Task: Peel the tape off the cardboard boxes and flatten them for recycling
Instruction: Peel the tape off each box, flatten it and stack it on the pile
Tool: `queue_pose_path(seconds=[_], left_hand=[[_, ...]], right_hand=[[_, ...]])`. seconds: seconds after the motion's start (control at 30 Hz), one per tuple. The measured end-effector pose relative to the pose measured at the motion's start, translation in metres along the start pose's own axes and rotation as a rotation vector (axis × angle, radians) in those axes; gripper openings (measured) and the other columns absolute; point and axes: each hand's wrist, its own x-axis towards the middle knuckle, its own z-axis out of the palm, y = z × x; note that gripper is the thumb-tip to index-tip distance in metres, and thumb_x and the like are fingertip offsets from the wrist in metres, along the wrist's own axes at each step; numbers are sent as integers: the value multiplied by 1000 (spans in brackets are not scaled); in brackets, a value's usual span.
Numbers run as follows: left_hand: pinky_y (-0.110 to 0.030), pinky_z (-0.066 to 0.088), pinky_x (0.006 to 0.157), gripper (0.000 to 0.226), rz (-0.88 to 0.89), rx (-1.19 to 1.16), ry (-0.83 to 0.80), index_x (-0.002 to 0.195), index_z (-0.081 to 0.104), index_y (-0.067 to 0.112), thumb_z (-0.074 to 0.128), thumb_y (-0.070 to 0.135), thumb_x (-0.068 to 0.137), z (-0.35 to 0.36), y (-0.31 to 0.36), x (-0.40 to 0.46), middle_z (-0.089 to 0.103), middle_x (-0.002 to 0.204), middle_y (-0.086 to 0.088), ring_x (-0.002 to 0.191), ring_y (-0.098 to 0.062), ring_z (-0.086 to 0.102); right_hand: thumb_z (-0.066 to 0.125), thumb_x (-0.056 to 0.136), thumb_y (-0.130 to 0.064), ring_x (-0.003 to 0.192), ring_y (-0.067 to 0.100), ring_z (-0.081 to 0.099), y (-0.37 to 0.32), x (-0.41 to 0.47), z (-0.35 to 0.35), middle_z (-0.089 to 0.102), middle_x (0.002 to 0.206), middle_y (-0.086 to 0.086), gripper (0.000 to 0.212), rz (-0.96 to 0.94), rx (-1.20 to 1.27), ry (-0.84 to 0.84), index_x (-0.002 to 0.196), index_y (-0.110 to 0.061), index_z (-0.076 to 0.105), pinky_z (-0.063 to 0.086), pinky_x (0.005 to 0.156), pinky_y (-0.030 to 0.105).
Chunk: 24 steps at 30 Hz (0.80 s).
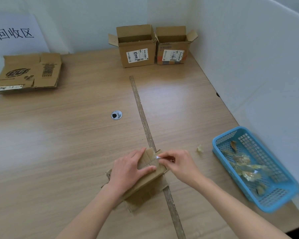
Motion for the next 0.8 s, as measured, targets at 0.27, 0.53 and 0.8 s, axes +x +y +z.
queue_pose_path(seconds=[0.27,0.53,0.8], left_hand=[[-35,53,69,94,78,79,-22,142,57,33,25,93,76,1,-11,10,69,128,12,108,-19,69],[-35,53,74,88,74,141,-73,145,50,42,25,92,77,1,-15,17,65,135,15,114,-18,67],[-37,34,109,67,203,-52,-76,155,34,39,23,73,98,-14,-1,18,48,151,13,135,-14,46]], right_hand=[[73,92,-23,79,7,69,-8,-4,-5,77,88,-11,6,-54,-248,-33,92,-21,79,52,70,27],[70,94,-15,66,11,60,-1,-31,-16,68,80,-6,8,-273,-426,-19,87,-14,66,43,57,25],[74,91,-24,69,6,72,4,-22,6,75,77,-9,7,290,182,105,85,-26,71,61,73,34]])
